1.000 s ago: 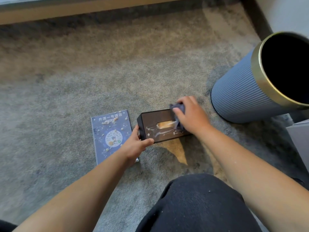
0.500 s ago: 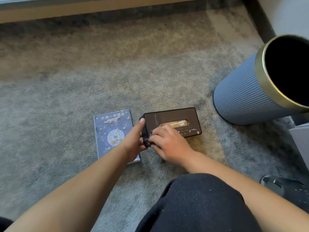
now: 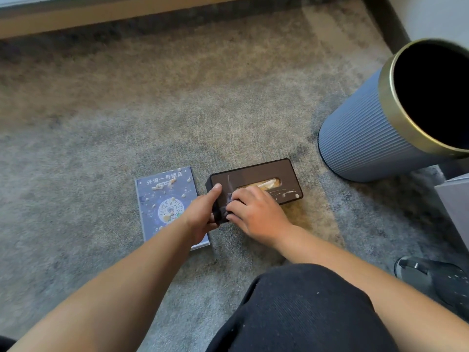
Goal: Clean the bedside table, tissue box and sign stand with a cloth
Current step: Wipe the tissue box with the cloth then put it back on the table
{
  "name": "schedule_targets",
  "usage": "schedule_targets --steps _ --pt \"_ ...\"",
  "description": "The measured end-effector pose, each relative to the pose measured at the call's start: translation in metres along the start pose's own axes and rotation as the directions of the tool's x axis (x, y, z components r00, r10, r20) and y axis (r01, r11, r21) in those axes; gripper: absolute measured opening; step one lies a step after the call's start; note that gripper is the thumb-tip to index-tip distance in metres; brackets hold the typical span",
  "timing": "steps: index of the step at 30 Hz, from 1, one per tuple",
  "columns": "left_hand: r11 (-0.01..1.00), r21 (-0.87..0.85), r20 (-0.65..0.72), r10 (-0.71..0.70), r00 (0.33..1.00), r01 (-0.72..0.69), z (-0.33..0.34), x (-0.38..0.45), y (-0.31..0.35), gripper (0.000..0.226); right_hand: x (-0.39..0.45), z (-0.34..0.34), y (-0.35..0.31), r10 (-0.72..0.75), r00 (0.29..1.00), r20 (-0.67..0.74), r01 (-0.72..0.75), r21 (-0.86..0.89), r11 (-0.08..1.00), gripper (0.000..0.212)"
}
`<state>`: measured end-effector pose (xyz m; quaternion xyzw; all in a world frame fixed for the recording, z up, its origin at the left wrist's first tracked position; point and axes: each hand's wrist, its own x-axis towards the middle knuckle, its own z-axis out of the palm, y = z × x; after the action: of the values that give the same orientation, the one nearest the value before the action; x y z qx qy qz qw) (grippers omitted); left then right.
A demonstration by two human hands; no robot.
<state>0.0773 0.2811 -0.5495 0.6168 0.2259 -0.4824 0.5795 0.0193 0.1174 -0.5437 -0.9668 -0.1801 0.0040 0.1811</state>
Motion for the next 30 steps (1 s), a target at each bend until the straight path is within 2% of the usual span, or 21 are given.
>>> schedule_targets --steps 4,7,9,10,12,13,14,15,18,20,22,24,27,28,30 --pt "0.999 -0.040 -0.023 0.018 1.000 -0.019 0.000 0.003 -0.001 0.046 -0.006 0.001 0.011 -0.015 0.999 0.028 0.017 -0.038 0.999 0.020" --pt "0.998 -0.034 -0.079 0.043 0.996 -0.046 0.001 0.005 -0.004 0.046 -0.035 -0.002 0.048 0.179 0.984 -0.004 -0.179 -0.079 0.981 0.028" --pt "0.998 -0.029 -0.103 0.060 0.993 -0.064 0.003 0.005 -0.005 0.048 -0.053 -0.011 0.081 0.393 0.920 0.007 -0.387 -0.153 0.909 0.035" --pt "0.997 -0.034 -0.108 0.069 0.992 -0.073 0.003 0.004 -0.005 0.049 -0.060 -0.014 0.096 0.500 0.866 0.020 -0.489 -0.174 0.855 0.033" --pt "0.994 -0.063 -0.101 0.081 0.992 -0.088 0.005 0.002 -0.003 0.047 -0.064 -0.021 0.114 0.662 0.749 0.042 -0.652 -0.134 0.746 0.026" --pt "0.992 -0.085 -0.089 0.081 0.993 -0.089 0.006 -0.001 -0.002 0.044 -0.061 -0.023 0.116 0.701 0.713 0.035 -0.697 -0.082 0.713 0.024" --pt "0.990 -0.107 -0.078 0.079 0.994 -0.087 0.007 -0.003 -0.002 0.042 -0.056 -0.026 0.113 0.713 0.702 0.005 -0.712 -0.026 0.701 0.022" --pt "0.988 -0.127 -0.068 0.076 0.995 -0.084 0.008 -0.004 -0.002 0.041 -0.049 -0.029 0.104 0.693 0.719 -0.051 -0.692 0.029 0.721 0.020" --pt "0.982 -0.167 -0.055 0.082 0.995 -0.090 0.011 -0.006 -0.002 0.043 -0.027 -0.029 0.047 0.480 0.859 -0.178 -0.464 0.124 0.877 0.014" --pt "0.984 -0.154 -0.057 0.085 0.995 -0.093 0.013 -0.007 0.000 0.042 -0.022 -0.013 0.005 0.275 0.955 -0.112 -0.263 0.114 0.958 0.016" --pt "0.985 -0.140 -0.068 0.094 0.993 -0.103 0.013 -0.008 0.001 0.040 -0.023 0.002 -0.013 0.160 0.985 -0.068 -0.154 0.078 0.985 0.018" --pt "0.984 -0.135 -0.078 0.103 0.992 -0.113 0.012 -0.008 0.003 0.036 -0.027 0.008 0.000 0.172 0.979 -0.112 -0.167 0.053 0.985 0.019" --pt "0.987 -0.120 -0.082 0.101 0.992 -0.110 0.012 -0.011 0.007 0.029 -0.042 0.003 0.049 0.367 0.922 -0.126 -0.374 -0.036 0.927 0.031" --pt "0.986 -0.122 -0.077 0.101 0.992 -0.110 0.013 -0.012 0.009 0.029 -0.048 -0.001 0.069 0.472 0.877 -0.088 -0.478 -0.079 0.875 0.035" --pt "0.986 -0.128 -0.064 0.097 0.993 -0.105 0.013 -0.014 0.010 0.029 -0.061 -0.009 0.106 0.677 0.735 -0.017 -0.675 -0.102 0.730 0.033"
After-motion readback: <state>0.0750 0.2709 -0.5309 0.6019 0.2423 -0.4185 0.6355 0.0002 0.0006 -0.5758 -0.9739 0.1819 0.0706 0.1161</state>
